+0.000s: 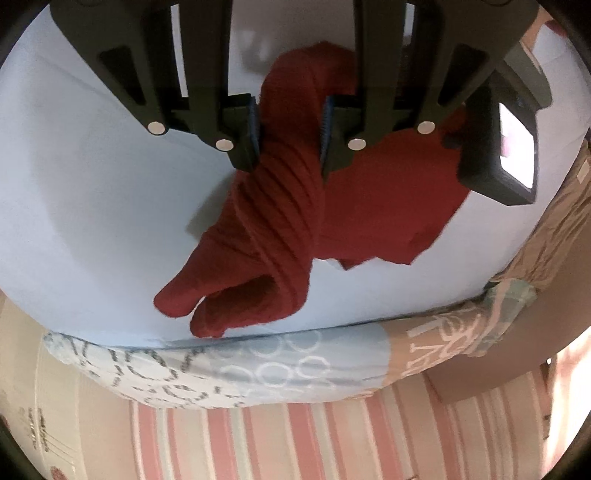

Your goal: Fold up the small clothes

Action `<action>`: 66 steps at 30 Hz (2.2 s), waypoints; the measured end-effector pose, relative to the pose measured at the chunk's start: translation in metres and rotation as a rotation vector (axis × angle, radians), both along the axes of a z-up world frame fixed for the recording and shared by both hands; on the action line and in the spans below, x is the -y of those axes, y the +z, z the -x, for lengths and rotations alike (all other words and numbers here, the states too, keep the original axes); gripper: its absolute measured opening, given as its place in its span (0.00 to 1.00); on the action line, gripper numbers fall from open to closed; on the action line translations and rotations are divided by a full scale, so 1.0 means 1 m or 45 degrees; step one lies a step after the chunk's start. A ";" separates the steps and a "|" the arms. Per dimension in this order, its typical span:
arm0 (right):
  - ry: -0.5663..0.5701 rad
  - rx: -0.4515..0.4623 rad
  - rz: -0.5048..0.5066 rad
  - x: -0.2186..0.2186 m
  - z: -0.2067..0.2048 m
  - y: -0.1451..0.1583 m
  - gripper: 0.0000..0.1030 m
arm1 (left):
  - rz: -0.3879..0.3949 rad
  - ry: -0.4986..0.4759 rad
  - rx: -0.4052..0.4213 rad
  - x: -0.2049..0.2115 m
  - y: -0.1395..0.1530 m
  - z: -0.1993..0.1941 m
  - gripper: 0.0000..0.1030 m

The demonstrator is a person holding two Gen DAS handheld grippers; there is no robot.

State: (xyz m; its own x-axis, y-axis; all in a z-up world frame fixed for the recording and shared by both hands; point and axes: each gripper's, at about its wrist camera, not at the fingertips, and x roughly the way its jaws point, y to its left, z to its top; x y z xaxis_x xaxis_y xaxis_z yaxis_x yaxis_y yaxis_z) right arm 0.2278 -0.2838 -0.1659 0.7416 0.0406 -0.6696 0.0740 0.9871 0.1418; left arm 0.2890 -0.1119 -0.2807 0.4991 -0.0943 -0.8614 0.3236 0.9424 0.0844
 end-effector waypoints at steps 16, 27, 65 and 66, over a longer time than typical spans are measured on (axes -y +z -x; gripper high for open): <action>0.229 0.037 -0.047 -0.130 -0.044 0.010 0.22 | 0.027 0.173 0.120 -0.164 0.051 0.006 0.98; 0.378 -0.223 0.128 -0.207 -0.057 -0.056 0.30 | 0.057 0.356 0.087 -0.235 0.050 0.002 0.98; 0.019 -0.223 0.078 -0.081 -0.004 -0.049 0.81 | -0.211 -0.077 0.083 -0.148 0.019 -0.025 0.99; 0.020 -0.216 0.083 -0.080 -0.004 -0.047 0.81 | -0.205 -0.094 0.076 -0.149 0.023 -0.024 0.98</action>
State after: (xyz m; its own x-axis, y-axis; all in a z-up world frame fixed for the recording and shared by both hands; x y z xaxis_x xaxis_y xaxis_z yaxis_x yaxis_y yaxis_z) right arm 0.2319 -0.2036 -0.2133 0.6173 0.0039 -0.7867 0.0760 0.9950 0.0645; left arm 0.3131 0.0375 -0.2579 0.5463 0.0040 -0.8376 0.3815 0.8890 0.2531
